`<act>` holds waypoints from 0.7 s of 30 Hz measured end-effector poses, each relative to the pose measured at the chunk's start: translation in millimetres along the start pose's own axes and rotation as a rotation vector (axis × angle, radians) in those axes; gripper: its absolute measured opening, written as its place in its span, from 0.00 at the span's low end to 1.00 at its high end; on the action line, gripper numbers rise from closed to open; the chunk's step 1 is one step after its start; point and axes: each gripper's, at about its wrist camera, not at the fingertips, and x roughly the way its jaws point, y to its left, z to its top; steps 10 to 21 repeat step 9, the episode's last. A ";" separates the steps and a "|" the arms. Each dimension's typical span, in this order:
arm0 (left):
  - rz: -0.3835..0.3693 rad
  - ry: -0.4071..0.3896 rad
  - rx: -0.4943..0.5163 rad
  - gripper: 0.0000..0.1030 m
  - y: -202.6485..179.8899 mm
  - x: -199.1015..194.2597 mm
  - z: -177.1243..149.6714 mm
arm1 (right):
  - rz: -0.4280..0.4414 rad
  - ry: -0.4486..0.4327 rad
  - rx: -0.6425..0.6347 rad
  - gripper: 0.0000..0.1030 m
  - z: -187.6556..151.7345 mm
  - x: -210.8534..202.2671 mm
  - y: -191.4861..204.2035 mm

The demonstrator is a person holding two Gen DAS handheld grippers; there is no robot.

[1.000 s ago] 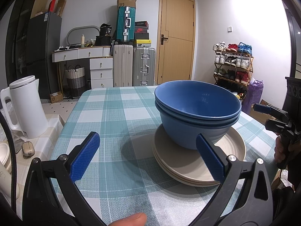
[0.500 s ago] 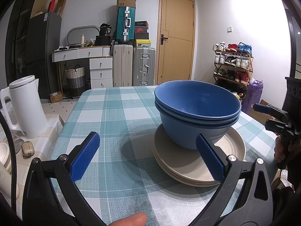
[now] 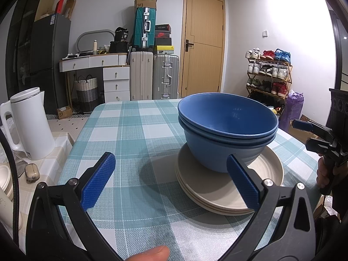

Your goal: Organize plates and bowls

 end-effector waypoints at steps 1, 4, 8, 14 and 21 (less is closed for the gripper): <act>-0.001 0.000 0.000 0.99 -0.6 -1.0 0.2 | 0.000 -0.001 0.000 0.99 -0.2 -0.4 -0.1; 0.000 0.000 0.001 0.99 -0.7 -1.2 0.2 | 0.000 0.000 0.002 0.99 -0.1 0.2 -0.3; -0.006 -0.007 0.002 0.99 -3.3 -2.7 -0.4 | 0.001 0.000 0.000 0.99 0.1 0.1 0.0; -0.007 -0.009 0.002 0.99 -3.8 -1.7 -0.8 | 0.001 0.000 0.000 0.99 0.1 0.1 0.1; -0.007 -0.009 0.002 0.99 -3.8 -1.7 -0.8 | 0.001 0.000 0.000 0.99 0.1 0.1 0.1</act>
